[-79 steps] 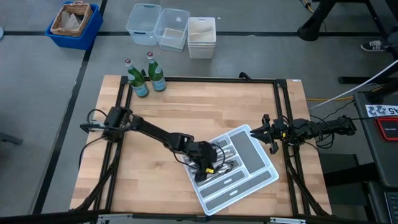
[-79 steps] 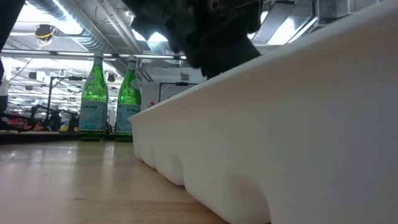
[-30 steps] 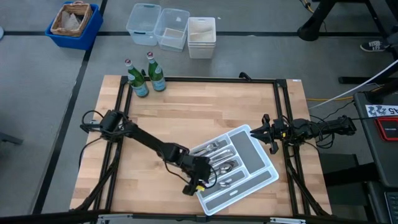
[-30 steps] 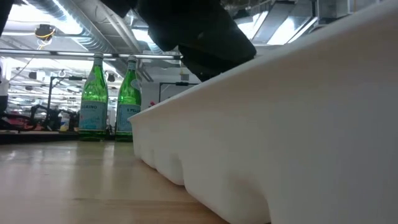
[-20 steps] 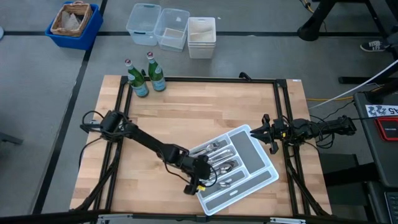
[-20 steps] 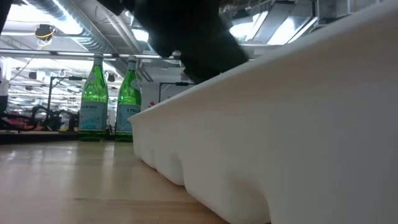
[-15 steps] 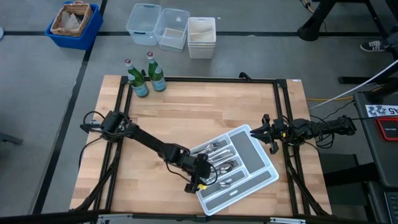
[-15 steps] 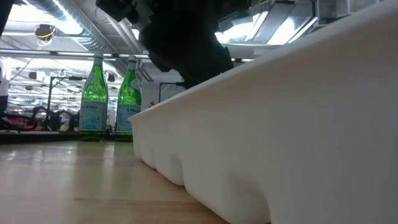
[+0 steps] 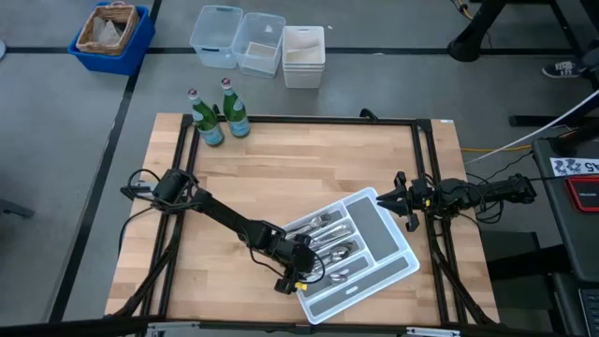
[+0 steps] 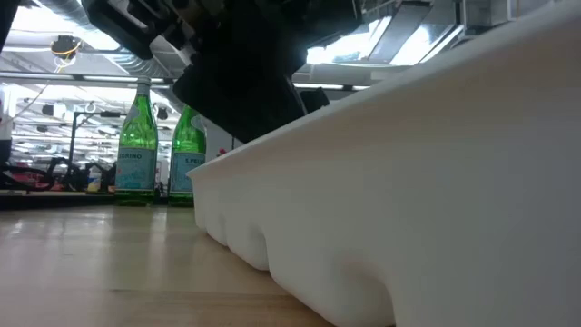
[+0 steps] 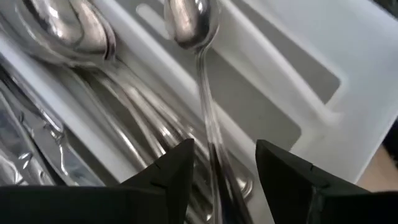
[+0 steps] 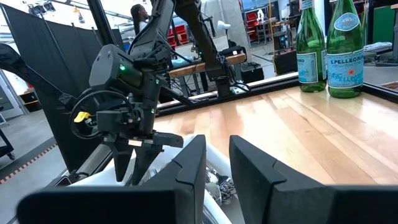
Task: Sort silverware
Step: Put the silver spoon into the white silverware tray
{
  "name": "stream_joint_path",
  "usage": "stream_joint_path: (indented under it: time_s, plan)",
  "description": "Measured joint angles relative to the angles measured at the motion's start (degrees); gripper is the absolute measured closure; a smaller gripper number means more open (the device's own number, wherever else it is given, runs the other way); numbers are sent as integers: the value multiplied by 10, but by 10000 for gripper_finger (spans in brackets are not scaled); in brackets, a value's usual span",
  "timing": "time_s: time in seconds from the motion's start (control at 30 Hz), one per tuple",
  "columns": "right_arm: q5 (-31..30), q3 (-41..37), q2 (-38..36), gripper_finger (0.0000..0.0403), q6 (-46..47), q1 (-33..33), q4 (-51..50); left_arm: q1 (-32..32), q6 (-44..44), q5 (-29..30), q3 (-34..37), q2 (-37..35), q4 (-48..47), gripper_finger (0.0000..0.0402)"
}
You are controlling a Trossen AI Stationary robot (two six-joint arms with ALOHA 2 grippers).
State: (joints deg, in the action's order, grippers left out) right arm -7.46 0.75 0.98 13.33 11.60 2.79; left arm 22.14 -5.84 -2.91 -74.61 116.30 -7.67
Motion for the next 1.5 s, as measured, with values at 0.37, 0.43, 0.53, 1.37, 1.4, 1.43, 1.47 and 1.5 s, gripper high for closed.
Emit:
stream_joint_path:
  time_s: [0.37,0.43,0.53,1.37,1.4,1.43,1.47,1.5]
  plan:
    - [0,0,0,327,0,0,0,0,0,22,0,10,-14,310]
    - [0,0,0,327,0,0,0,0,-1,22,0,10,-14,336]
    - [0,0,0,327,0,0,0,0,-6,22,0,10,-12,376]
    - [0,0,0,327,0,0,0,-19,-295,21,0,-10,18,401]
    - [0,0,0,327,0,0,0,-21,-320,21,0,-10,20,401]
    - [0,0,0,327,0,0,0,-23,-342,22,0,-10,20,401]
    - [0,0,0,327,0,0,0,-25,-362,22,0,-10,18,401]
    - [0,0,0,327,0,0,0,-26,-380,22,0,-10,18,401]
